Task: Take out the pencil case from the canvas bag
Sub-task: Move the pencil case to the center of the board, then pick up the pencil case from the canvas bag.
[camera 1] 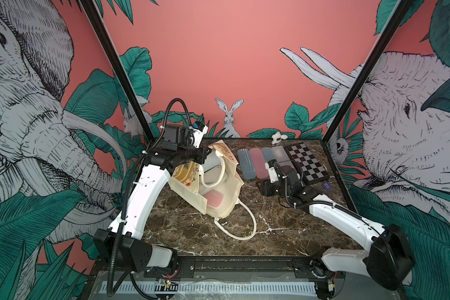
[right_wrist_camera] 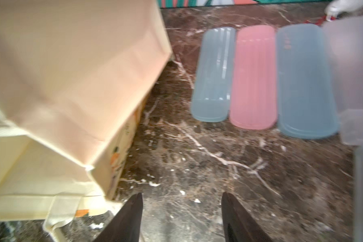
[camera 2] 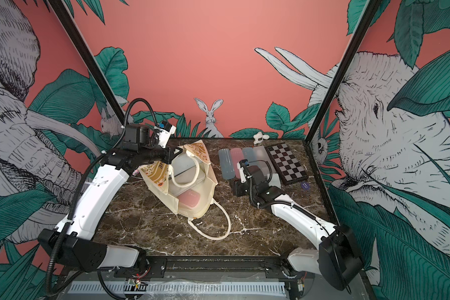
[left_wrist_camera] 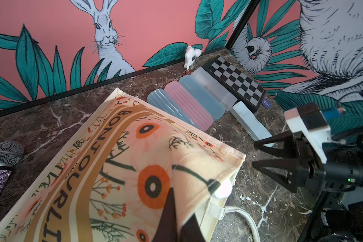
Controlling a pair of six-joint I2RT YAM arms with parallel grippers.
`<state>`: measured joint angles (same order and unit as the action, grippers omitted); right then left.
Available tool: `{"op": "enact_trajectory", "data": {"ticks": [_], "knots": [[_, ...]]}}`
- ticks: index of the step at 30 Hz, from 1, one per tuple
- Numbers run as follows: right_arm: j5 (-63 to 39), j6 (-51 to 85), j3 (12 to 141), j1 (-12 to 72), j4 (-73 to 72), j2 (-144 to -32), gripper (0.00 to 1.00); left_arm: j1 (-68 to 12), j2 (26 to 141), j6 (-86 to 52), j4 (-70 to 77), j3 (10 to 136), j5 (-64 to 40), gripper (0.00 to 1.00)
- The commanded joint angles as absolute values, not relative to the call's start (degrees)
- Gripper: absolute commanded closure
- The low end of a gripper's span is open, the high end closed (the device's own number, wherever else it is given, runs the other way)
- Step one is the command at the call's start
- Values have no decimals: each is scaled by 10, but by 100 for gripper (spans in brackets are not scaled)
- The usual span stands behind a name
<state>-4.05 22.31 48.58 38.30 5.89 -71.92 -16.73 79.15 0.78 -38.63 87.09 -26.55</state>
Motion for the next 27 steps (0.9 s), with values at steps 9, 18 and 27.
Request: {"op": "enact_trajectory", "data": {"ticks": [9, 18, 27], "knots": [[-25, 119, 573, 583, 23, -810, 56, -169, 769, 34, -367, 890, -329, 100], [-3, 122, 679, 615, 54, -987, 63, -171, 758, 26, -367, 882, -327, 100], [49, 130, 801, 614, 104, -1128, 53, -171, 747, 35, -370, 866, -366, 100]]}}
